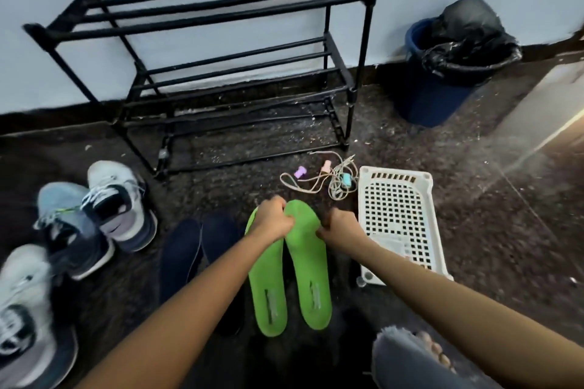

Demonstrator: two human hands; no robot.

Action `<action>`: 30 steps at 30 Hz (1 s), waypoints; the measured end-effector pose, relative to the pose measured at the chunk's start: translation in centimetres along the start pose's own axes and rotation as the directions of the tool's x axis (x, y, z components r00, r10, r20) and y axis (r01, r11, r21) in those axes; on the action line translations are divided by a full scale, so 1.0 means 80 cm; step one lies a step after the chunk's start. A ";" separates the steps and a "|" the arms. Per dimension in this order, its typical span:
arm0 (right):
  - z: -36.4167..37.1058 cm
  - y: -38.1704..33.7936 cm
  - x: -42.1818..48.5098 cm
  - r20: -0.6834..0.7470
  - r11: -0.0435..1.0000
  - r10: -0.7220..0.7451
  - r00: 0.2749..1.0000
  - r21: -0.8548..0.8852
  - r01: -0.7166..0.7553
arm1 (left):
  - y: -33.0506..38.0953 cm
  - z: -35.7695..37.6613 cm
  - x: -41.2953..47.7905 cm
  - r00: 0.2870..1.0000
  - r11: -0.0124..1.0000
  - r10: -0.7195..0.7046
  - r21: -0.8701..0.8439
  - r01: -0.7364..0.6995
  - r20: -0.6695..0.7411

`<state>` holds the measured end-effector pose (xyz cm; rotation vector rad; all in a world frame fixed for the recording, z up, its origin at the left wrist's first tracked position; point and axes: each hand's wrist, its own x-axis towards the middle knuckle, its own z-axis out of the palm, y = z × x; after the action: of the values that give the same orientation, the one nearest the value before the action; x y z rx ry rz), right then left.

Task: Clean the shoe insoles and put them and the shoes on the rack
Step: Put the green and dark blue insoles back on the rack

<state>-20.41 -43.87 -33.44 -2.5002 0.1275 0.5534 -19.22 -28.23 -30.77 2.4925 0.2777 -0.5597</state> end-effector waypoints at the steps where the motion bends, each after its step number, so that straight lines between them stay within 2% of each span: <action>1: 0.018 0.007 -0.010 0.020 0.999 0.035 0.999 -0.027 -0.035 | -0.022 0.012 -0.010 0.997 0.997 -0.061 0.056 0.059 0.038; 3: 0.044 0.022 -0.027 0.055 0.994 0.084 0.995 -0.079 -0.080 | -0.063 0.037 -0.025 0.973 0.974 -0.207 0.117 0.195 0.098; 6: 0.070 0.041 -0.045 0.124 0.982 0.146 0.982 -0.137 -0.129 | -0.111 0.071 -0.036 0.920 0.932 -0.363 0.055 0.359 0.149; 8: 0.084 0.050 -0.050 0.147 0.979 0.161 0.976 -0.146 -0.140 | -0.126 0.086 -0.038 0.899 0.911 -0.405 -0.005 0.412 0.163; 14: 0.116 0.064 -0.057 0.150 0.980 0.189 0.970 -0.094 -0.177 | -0.134 0.104 -0.038 0.893 0.885 -0.447 -0.120 0.450 0.053; 19: 0.119 0.059 -0.057 0.102 0.981 0.137 0.985 0.123 -0.150 | -0.138 0.101 -0.036 0.927 0.914 -0.376 -0.161 0.372 0.005; 24: 0.071 0.032 -0.057 -0.048 0.958 0.004 0.999 0.286 0.010 | -0.123 0.038 -0.052 0.953 0.931 -0.234 -0.326 0.162 -0.193; 27: 0.010 -0.003 -0.040 -0.150 0.925 -0.076 0.986 0.359 0.126 | -0.100 -0.027 -0.052 0.942 0.882 -0.150 -0.472 -0.010 -0.300; 30: -0.058 -0.046 -0.011 -0.253 0.904 -0.115 0.961 0.375 0.207 | -0.066 -0.090 -0.026 0.933 0.783 -0.109 -0.608 -0.133 -0.344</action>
<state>-18.78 -43.43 -27.68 -2.1379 0.1044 0.1500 -20.34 -20.00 -26.98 1.9124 0.4981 0.0310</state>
